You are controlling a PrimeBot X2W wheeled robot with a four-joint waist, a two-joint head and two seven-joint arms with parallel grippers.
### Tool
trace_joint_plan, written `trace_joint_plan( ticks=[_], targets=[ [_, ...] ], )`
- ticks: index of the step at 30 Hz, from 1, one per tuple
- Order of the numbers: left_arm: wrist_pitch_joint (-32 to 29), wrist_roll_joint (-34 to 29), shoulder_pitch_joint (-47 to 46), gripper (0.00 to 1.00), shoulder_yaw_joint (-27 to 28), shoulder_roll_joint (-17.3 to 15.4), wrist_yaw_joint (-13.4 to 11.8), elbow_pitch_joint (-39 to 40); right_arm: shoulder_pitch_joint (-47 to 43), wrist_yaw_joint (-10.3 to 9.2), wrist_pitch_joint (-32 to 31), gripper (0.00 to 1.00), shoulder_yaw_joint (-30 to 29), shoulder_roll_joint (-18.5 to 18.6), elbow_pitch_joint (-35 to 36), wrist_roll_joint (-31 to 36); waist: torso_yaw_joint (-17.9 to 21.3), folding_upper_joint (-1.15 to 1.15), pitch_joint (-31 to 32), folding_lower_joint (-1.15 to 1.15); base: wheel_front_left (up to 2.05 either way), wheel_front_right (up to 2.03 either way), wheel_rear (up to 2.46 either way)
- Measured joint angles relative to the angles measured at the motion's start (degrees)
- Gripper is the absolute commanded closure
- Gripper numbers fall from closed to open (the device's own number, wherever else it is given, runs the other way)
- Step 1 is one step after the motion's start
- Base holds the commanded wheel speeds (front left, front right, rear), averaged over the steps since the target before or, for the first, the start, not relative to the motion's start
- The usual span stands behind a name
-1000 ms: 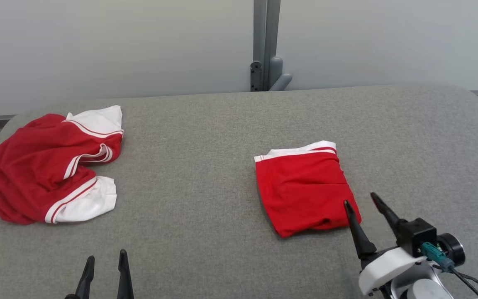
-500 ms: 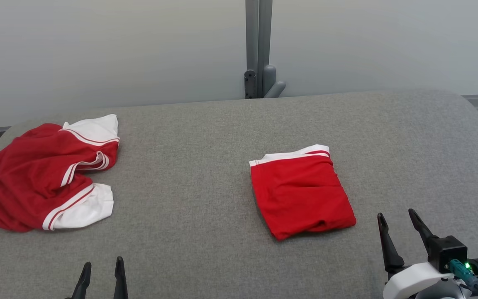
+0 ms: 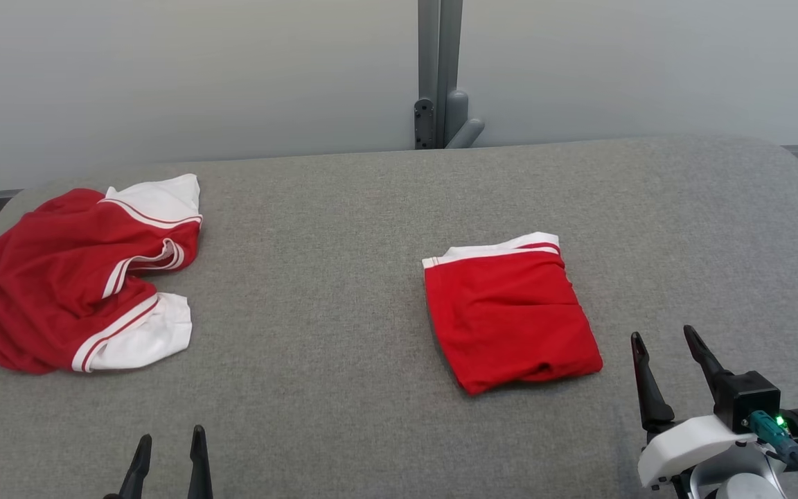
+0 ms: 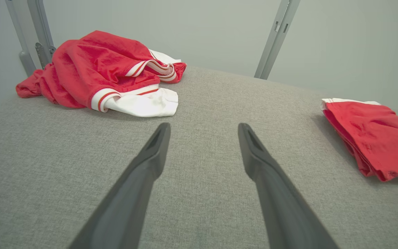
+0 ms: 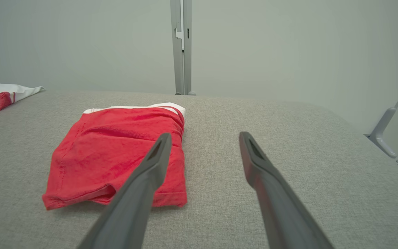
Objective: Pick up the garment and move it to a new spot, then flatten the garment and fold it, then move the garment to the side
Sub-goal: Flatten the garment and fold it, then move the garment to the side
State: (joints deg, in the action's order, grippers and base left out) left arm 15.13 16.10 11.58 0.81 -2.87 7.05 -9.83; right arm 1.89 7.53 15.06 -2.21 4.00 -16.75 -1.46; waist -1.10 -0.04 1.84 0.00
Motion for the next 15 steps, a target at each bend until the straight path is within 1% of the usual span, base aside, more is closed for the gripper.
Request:
trace_joint_plan(
  ticks=[8,12,15],
  targets=[
    [0.0,0.6,0.0,0.00,0.6,0.0,0.0,0.2,0.2,0.00,0.0,0.00,0.4,-0.1,-0.2,-0.2,-0.4,0.00,-0.4,0.00,0.00,0.00,0.00],
    [0.0,0.8,0.0,0.00,0.5,0.0,0.0,0.5,1.4,0.00,0.0,0.00,1.4,-0.4,-0.6,-3.2,-0.4,0.00,-0.9,0.00,0.00,0.00,0.00],
    [0.0,1.0,-0.9,0.00,0.3,0.0,0.0,1.4,5.0,0.01,-0.3,0.00,3.6,0.8,-2.7,-4.5,-0.6,0.00,-1.7,0.00,0.00,0.00,0.00]
  ],
)
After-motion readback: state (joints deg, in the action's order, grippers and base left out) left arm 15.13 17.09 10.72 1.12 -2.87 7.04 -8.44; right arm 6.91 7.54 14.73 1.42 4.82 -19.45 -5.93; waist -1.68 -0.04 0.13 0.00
